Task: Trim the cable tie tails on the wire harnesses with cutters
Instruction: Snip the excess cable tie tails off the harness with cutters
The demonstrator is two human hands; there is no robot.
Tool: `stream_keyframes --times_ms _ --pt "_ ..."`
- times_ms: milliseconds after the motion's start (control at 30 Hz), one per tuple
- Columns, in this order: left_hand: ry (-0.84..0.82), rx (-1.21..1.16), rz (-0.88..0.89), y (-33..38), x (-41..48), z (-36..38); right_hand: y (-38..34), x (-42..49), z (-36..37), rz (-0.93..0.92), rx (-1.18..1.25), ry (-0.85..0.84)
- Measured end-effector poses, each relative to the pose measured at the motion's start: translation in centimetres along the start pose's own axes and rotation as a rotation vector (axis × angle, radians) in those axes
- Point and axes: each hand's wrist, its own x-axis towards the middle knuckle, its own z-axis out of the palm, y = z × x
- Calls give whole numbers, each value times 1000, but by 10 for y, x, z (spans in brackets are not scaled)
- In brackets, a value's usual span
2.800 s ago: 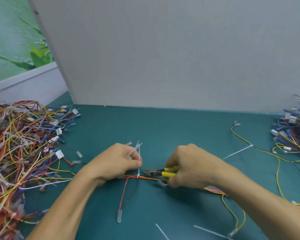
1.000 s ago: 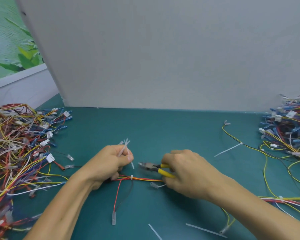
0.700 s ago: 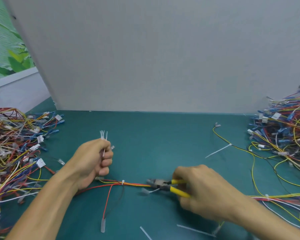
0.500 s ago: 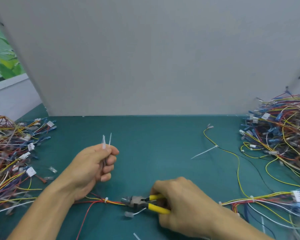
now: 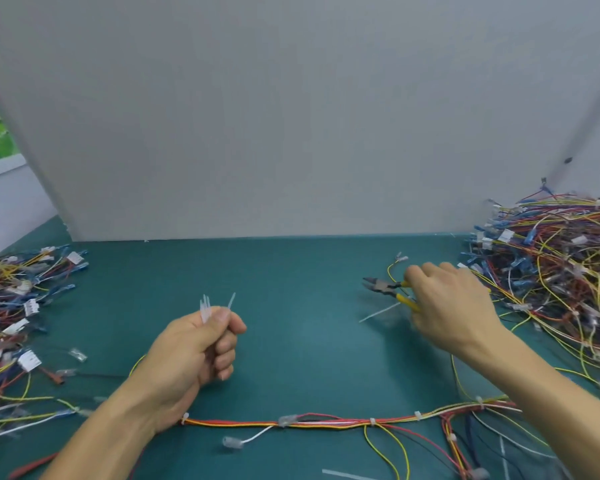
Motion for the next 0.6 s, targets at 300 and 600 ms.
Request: stream_keyframes --times_ms 300,600 --pt "27 117 107 -1 -3 2 -3 2 11 180 576 -72" --pt "1 750 421 5 -10 20 -41 -14 -11 111 1310 -159"
